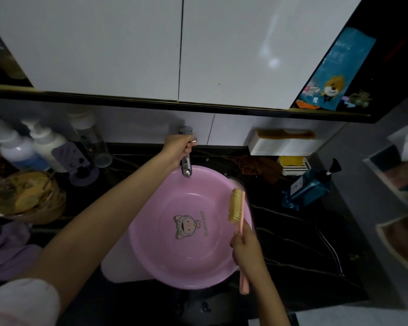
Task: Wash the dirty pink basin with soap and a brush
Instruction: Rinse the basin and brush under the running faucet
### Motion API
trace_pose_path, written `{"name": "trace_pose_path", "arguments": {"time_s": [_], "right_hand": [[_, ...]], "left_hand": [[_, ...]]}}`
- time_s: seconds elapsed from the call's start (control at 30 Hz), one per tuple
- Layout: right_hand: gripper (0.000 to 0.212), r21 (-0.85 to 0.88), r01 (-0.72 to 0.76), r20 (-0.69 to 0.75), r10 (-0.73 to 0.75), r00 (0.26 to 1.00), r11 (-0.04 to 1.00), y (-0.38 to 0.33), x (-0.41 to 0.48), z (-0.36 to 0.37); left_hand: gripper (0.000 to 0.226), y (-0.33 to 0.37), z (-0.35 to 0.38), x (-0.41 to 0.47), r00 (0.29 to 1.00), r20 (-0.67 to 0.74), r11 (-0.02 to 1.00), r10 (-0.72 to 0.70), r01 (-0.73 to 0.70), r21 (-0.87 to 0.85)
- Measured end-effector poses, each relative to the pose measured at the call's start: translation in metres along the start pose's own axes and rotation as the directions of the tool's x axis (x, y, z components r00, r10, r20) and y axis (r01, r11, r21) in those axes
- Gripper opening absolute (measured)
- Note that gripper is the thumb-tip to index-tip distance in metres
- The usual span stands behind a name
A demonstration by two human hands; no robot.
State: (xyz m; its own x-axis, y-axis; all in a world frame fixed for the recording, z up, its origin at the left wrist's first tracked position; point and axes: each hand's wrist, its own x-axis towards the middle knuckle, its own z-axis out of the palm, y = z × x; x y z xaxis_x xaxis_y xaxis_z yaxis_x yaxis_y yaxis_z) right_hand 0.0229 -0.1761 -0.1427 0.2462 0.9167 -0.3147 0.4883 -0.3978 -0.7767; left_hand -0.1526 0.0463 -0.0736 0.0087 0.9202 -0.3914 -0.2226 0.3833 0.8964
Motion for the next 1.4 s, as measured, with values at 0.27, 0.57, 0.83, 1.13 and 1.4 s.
{"name": "trace_pose_path", "arguments": {"time_s": [0.27,0.57,0.83,1.13,1.4], "right_hand": [[0.035,0.036,-0.02,-0.012,0.021,1.0,0.999,0.001,0.0,0.001],[0.034,0.062,-0.039,-0.015,0.04,0.999,0.997,0.005,-0.005,0.003],[0.04,0.107,-0.054,0.014,0.053,0.998,0.993,0.003,-0.008,0.003],[0.037,0.103,-0.078,0.0,0.079,0.997,0.992,0.002,-0.007,0.004],[0.037,0.099,-0.08,0.018,0.079,0.997,0.992,0.0,-0.005,0.008]], "left_hand": [[0.013,0.005,0.0,0.002,0.999,-0.016,0.999,-0.034,0.034,0.038],[0.015,0.003,0.003,-0.002,0.999,-0.022,0.998,-0.033,0.035,0.061],[0.014,-0.002,-0.003,0.005,0.999,0.023,0.999,-0.043,0.044,-0.021],[0.013,0.008,0.002,0.012,0.998,0.019,0.987,-0.063,0.066,-0.144],[0.017,-0.005,0.0,0.01,1.0,0.012,0.999,0.004,-0.004,-0.033]]}}
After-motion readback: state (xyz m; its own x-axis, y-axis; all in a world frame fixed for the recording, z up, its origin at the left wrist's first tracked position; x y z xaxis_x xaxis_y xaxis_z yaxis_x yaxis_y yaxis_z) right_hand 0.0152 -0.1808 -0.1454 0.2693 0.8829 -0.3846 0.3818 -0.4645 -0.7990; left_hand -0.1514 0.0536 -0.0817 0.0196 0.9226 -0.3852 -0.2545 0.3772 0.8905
